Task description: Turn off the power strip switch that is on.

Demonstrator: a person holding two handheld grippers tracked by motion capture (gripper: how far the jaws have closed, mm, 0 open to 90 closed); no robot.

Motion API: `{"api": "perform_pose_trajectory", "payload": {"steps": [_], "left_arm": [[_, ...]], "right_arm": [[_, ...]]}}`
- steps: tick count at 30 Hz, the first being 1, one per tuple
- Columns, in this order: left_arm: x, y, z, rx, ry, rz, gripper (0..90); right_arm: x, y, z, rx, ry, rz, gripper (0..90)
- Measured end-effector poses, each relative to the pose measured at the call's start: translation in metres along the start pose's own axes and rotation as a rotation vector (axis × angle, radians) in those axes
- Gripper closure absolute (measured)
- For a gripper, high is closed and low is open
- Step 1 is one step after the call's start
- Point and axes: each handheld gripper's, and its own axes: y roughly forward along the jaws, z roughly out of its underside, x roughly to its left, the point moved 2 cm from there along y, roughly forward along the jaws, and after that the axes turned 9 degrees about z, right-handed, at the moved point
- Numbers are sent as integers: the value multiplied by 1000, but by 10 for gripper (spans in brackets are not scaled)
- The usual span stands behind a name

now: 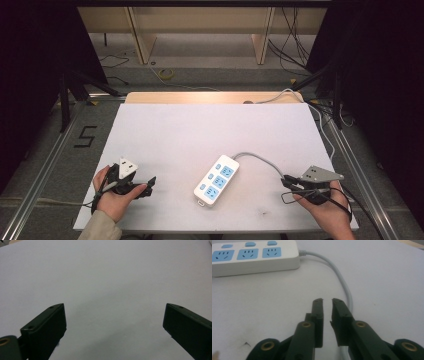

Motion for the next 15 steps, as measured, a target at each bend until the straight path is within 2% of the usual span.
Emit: {"api": "perform_pose_trajectory", "payload": {"steps": [2,3,8,15], "left_arm": [[0,0,0,0,1,-1,47],[0,0,0,0,1,-1,48],[0,0,0,-1,-1,-3,52],[-1,0,-1,0,12,-8,54]], "right_arm": [[0,0,0,2,-6,2,855],[0,-1,-1,12,-10,0,900],[-1,-1,-4,24,-27,1,900],[1,2,-9,28,-23,-4,900]]}}
